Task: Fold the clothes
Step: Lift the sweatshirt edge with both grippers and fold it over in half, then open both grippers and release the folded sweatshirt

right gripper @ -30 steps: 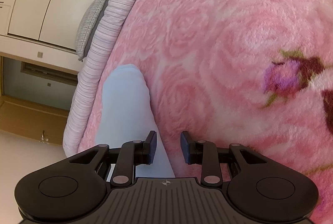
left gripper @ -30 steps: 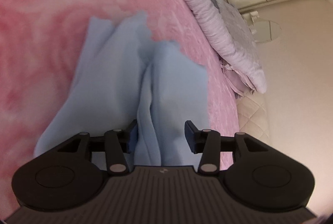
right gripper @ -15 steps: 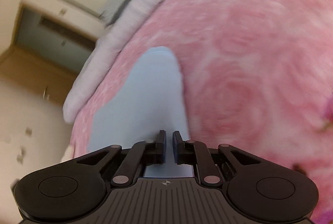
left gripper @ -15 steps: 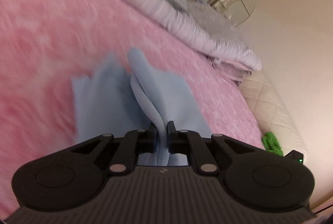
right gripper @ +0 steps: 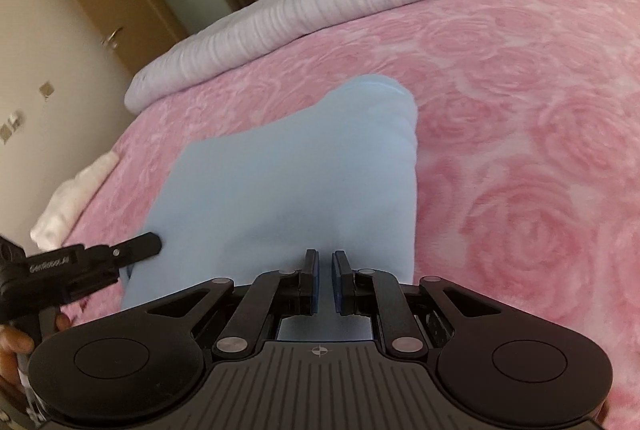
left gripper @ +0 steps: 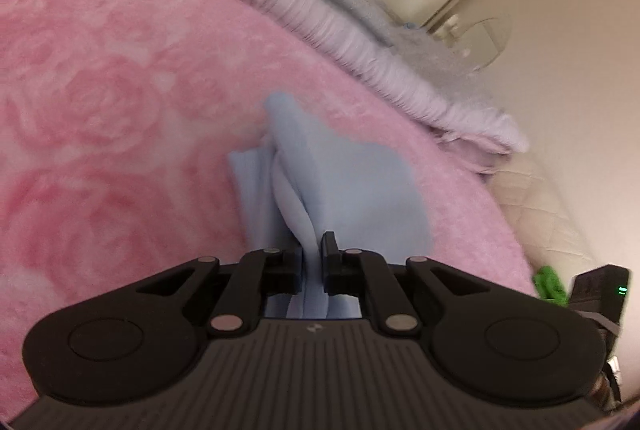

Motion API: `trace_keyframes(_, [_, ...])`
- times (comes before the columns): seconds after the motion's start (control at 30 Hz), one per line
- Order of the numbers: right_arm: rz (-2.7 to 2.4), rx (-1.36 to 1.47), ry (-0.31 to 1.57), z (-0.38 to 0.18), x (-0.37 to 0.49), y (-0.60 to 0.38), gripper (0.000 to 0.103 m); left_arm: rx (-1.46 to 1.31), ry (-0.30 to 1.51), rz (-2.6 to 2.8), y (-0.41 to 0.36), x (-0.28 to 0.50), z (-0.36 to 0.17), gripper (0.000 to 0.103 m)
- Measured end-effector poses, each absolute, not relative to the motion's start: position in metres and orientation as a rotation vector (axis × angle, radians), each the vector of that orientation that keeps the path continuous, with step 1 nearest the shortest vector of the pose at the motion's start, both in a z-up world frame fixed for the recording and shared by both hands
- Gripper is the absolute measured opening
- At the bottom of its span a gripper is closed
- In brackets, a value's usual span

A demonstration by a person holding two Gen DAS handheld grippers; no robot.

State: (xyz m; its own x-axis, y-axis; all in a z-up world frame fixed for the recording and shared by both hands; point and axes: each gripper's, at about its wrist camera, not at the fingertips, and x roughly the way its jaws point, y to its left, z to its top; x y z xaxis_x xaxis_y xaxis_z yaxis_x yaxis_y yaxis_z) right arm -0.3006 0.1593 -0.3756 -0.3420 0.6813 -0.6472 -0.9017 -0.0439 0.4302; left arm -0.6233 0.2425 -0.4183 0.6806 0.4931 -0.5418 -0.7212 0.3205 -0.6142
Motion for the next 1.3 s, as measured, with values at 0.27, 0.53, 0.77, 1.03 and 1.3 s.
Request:
trace_keyframes(0.27, [1.586, -0.034, 1.163, -0.373, -0.267, 0.142, 0.024, -1.096, 0.215, 0.892, 0.225, -0.648, -0.407, 0.027])
trace_keyframes(0.53, [1.428, 0.348, 1.493, -0.408, -0.215, 0.093, 0.083, -1.346, 0.123, 0.9, 0.197, -0.675, -0.428, 0.051])
trace_keyframes(0.77, [1.487, 0.18, 1.43, -0.402, -0.238, 0.104, 0.081, -1.385, 0.108, 0.794, 0.208, -0.65, -0.435, 0.06])
trace_keyframes(1.03, [1.535, 0.004, 1.358, -0.395, -0.254, 0.11, 0.028, -1.241, 0.183, 0.81, 0.187, -0.633, -0.419, 0.028])
trace_keyframes(1.3, [1.566, -0.094, 1.404, -0.379, -0.248, 0.044, 0.028, -1.282, 0.238, 0.752, 0.094, -0.645, -0.414, 0.028])
